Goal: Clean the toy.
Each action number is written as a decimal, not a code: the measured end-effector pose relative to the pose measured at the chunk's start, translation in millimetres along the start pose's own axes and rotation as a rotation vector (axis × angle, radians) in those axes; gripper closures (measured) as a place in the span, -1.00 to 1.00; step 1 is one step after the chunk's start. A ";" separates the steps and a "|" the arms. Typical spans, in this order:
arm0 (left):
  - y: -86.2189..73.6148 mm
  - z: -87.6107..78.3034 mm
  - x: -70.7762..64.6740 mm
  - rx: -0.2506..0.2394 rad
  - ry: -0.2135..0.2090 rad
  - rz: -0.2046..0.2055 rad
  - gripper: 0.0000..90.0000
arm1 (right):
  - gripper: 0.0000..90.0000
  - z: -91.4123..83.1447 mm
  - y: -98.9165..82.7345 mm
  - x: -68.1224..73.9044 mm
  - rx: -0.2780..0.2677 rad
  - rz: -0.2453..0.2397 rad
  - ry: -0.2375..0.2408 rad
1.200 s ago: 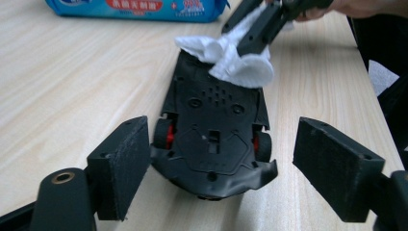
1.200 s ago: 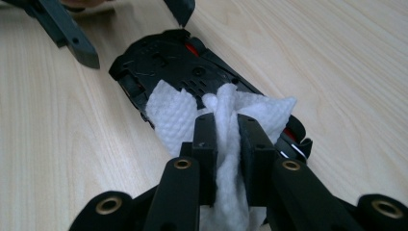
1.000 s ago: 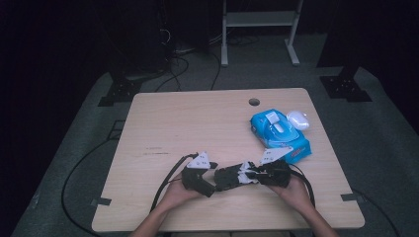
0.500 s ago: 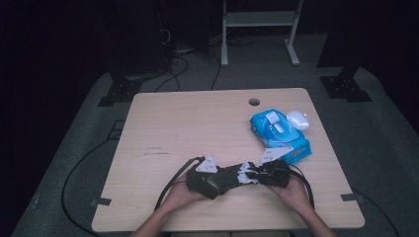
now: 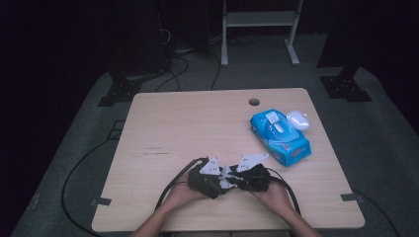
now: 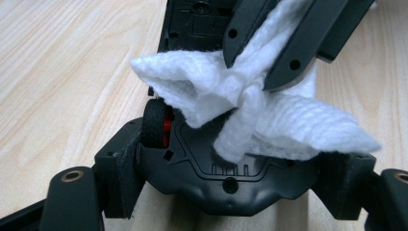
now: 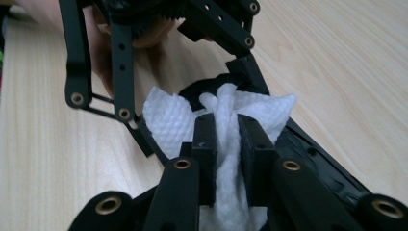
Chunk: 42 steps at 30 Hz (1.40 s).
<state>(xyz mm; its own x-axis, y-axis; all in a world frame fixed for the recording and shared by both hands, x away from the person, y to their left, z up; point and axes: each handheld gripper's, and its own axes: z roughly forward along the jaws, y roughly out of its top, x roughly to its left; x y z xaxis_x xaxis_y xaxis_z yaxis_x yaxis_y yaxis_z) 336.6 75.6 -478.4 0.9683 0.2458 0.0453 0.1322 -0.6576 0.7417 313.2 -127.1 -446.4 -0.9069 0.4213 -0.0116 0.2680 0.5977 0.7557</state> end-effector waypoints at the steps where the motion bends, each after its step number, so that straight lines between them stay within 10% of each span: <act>1: 0.0 0.0 0.0 0.000 0.000 0.000 -0.48 | 0.73 -2.0 -1.4 -2.1 0.003 -0.001 -0.006; 10: 0.5 0.1 1.5 -0.003 -0.002 -0.010 -0.48 | 0.73 -36.3 -29.1 -35.0 0.015 0.075 -0.168; 16: 0.6 1.0 2.4 -0.005 -0.002 -0.006 -0.48 | 0.73 -20.5 -18.8 -15.8 -0.014 0.059 -0.043; 26: 0.2 0.4 4.6 -0.012 -0.007 -0.019 -0.48 | 0.73 -41.6 -35.6 -42.8 -0.002 0.141 -0.142; 34: 0.8 1.4 3.5 -0.007 0.001 -0.011 -0.48 | 0.73 -24.6 -23.3 -23.9 -0.022 0.091 -0.045; 42: 0.6 0.7 4.5 -0.009 0.002 -0.018 -0.48 | 0.73 -39.9 -34.1 -41.5 -0.002 0.140 -0.110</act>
<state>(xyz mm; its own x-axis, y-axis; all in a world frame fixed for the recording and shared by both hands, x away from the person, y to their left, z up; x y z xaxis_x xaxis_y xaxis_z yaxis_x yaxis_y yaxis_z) 341.2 75.8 -478.3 0.9652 0.2592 0.0337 0.1474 -0.6466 0.7485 328.7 -192.2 -445.6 -0.8194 0.5728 0.0223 0.3884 0.5261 0.7565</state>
